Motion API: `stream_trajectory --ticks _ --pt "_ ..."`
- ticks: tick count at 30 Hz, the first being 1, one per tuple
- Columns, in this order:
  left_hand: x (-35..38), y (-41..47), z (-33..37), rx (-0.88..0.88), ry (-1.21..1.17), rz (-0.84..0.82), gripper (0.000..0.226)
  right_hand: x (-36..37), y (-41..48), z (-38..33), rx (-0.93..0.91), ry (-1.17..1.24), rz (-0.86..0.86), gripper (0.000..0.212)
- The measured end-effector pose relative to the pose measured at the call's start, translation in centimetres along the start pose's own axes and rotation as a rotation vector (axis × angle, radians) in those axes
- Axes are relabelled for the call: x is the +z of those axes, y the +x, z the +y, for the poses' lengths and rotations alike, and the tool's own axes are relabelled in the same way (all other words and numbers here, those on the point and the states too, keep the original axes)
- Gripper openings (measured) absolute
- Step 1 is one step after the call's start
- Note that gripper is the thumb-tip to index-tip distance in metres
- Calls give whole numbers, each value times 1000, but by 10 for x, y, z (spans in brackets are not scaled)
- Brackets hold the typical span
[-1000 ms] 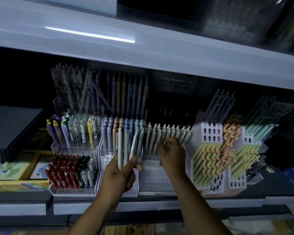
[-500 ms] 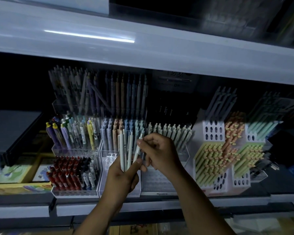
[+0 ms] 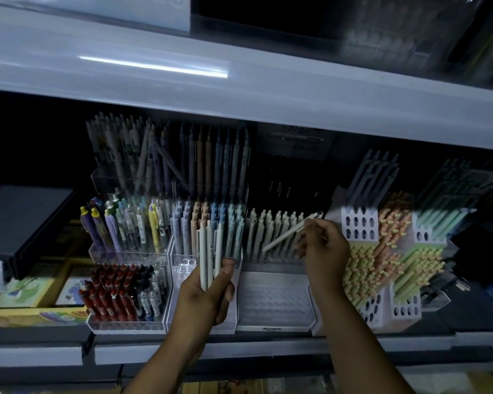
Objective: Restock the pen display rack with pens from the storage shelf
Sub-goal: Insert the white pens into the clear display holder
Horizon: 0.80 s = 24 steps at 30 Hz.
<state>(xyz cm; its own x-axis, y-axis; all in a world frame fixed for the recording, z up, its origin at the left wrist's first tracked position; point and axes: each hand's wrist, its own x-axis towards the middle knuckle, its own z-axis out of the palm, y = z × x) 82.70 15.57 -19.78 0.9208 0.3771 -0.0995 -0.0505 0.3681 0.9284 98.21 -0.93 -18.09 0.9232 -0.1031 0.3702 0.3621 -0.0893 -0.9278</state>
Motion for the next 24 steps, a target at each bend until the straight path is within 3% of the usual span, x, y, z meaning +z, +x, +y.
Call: stream_trajectory --ticks 3,5,13,19,24 --pt "0 3 -3 -29 -10 14 52 -6 5 20 -116 -143 -2 19" --pt "0 4 -5 -23 13 22 46 -7 8 28 -154 -221 -5 28" --pt "1 2 -5 -23 -13 36 36 5 3 29 -320 -422 -126 13" --pt "0 1 -7 -64 -30 18 30 20 -3 39 -248 -504 -134 24" --pt "0 1 -3 -58 -37 -4 40 24 1 42 -244 -552 -145 30"
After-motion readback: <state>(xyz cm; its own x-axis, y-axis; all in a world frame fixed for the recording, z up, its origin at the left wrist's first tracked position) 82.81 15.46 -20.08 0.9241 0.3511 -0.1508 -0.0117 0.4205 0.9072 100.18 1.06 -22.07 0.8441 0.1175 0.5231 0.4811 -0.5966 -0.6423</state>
